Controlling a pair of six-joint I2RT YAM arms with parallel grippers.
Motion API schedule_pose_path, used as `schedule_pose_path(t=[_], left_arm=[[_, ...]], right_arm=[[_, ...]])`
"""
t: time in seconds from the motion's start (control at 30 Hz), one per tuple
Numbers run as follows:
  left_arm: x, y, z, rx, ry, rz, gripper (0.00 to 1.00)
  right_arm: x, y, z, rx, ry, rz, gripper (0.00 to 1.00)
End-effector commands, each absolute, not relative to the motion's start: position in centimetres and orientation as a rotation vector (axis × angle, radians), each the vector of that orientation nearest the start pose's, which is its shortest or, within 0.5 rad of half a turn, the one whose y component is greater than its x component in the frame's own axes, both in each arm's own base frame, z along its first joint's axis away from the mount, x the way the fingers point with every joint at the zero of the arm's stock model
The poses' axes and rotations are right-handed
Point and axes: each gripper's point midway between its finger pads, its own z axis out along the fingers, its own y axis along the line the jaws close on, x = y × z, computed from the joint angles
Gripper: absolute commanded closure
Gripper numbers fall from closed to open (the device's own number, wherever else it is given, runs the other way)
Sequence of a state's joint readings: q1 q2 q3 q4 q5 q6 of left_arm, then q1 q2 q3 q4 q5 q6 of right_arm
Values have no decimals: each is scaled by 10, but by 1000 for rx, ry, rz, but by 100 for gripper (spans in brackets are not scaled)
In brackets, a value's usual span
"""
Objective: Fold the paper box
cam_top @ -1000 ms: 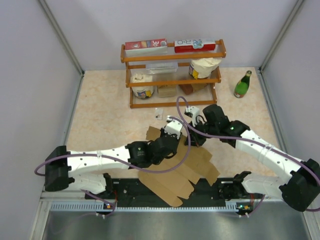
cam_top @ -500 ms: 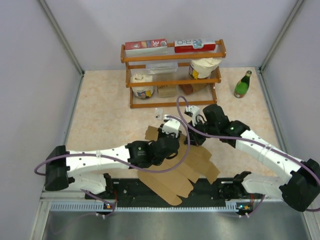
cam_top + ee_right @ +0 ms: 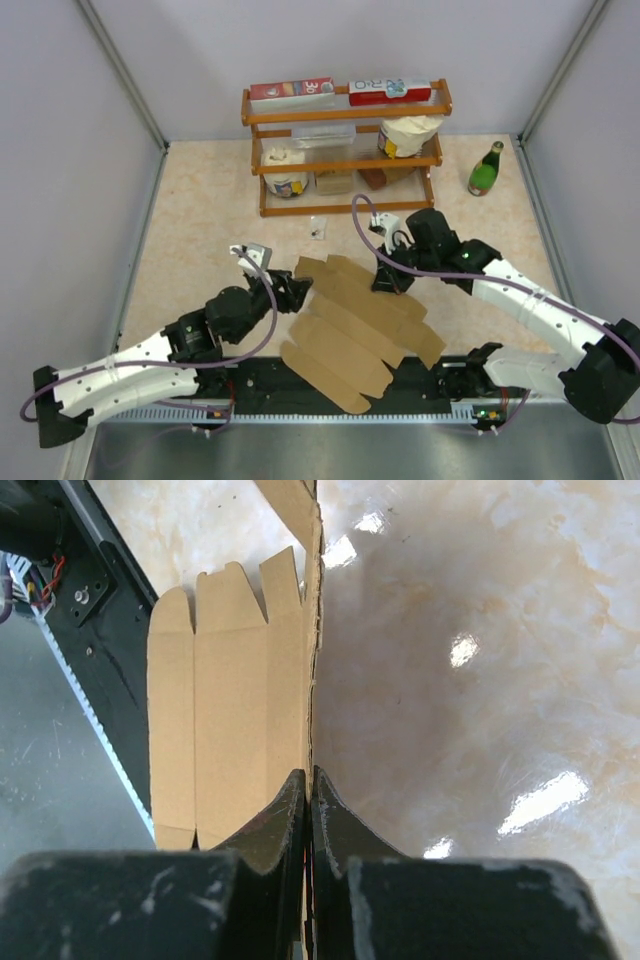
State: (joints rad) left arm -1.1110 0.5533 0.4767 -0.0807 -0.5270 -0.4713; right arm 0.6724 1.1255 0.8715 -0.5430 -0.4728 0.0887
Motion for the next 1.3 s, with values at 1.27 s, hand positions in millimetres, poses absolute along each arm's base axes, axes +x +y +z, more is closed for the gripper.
schedule_pose_path(t=[1.27], left_arm=[[168, -264, 105, 555, 2106, -983, 35]], right_arm=[[164, 247, 213, -1047, 2128, 946, 100]])
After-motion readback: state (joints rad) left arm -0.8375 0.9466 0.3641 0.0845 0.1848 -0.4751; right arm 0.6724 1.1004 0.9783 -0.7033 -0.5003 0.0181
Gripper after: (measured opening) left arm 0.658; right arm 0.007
